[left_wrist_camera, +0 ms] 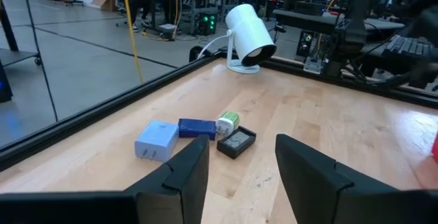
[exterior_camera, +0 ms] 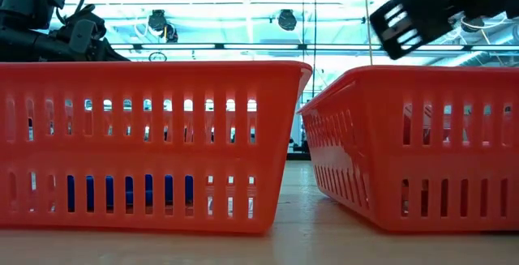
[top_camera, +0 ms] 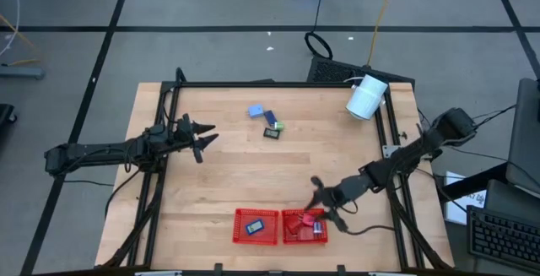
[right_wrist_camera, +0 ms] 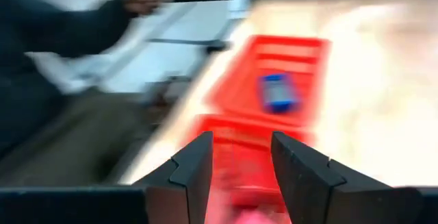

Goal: Pick & Place Office items
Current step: Put the light blue charger adapter into the right red bin

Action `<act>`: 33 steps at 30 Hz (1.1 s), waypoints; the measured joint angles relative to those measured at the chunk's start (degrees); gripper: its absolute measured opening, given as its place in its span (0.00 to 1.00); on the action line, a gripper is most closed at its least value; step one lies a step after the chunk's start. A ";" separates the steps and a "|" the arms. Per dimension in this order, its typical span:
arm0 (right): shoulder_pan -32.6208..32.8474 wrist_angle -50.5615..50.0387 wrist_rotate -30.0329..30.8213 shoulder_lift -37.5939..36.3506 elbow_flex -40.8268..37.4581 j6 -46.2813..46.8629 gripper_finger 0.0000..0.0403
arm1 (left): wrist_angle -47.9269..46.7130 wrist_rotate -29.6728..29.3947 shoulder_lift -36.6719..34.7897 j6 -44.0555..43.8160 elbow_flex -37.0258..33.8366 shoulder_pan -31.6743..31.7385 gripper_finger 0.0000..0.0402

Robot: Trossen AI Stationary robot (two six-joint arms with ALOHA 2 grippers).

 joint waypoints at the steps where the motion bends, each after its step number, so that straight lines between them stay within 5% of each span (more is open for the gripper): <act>1: -0.66 -1.18 2.91 -0.57 0.00 -0.93 0.35 | 0.01 0.18 0.00 0.00 0.00 0.00 0.44; 11: -8.67 -8.99 22.55 -4.17 -0.02 -5.74 0.35 | 0.46 0.38 -0.02 0.17 0.00 0.00 0.51; 24: -10.98 -12.65 21.03 -4.25 -1.67 -7.17 0.35 | 0.33 0.40 1.06 -9.64 0.00 -0.02 0.51; 30: -14.37 -1.73 8.21 -8.36 -9.33 -4.95 0.35 | 4.61 -4.22 4.40 -15.37 -0.02 -0.02 0.48; 33: -15.76 2.67 6.92 -11.37 -13.07 -3.83 0.35 | 7.61 -6.60 6.33 -18.60 -0.02 -0.01 0.46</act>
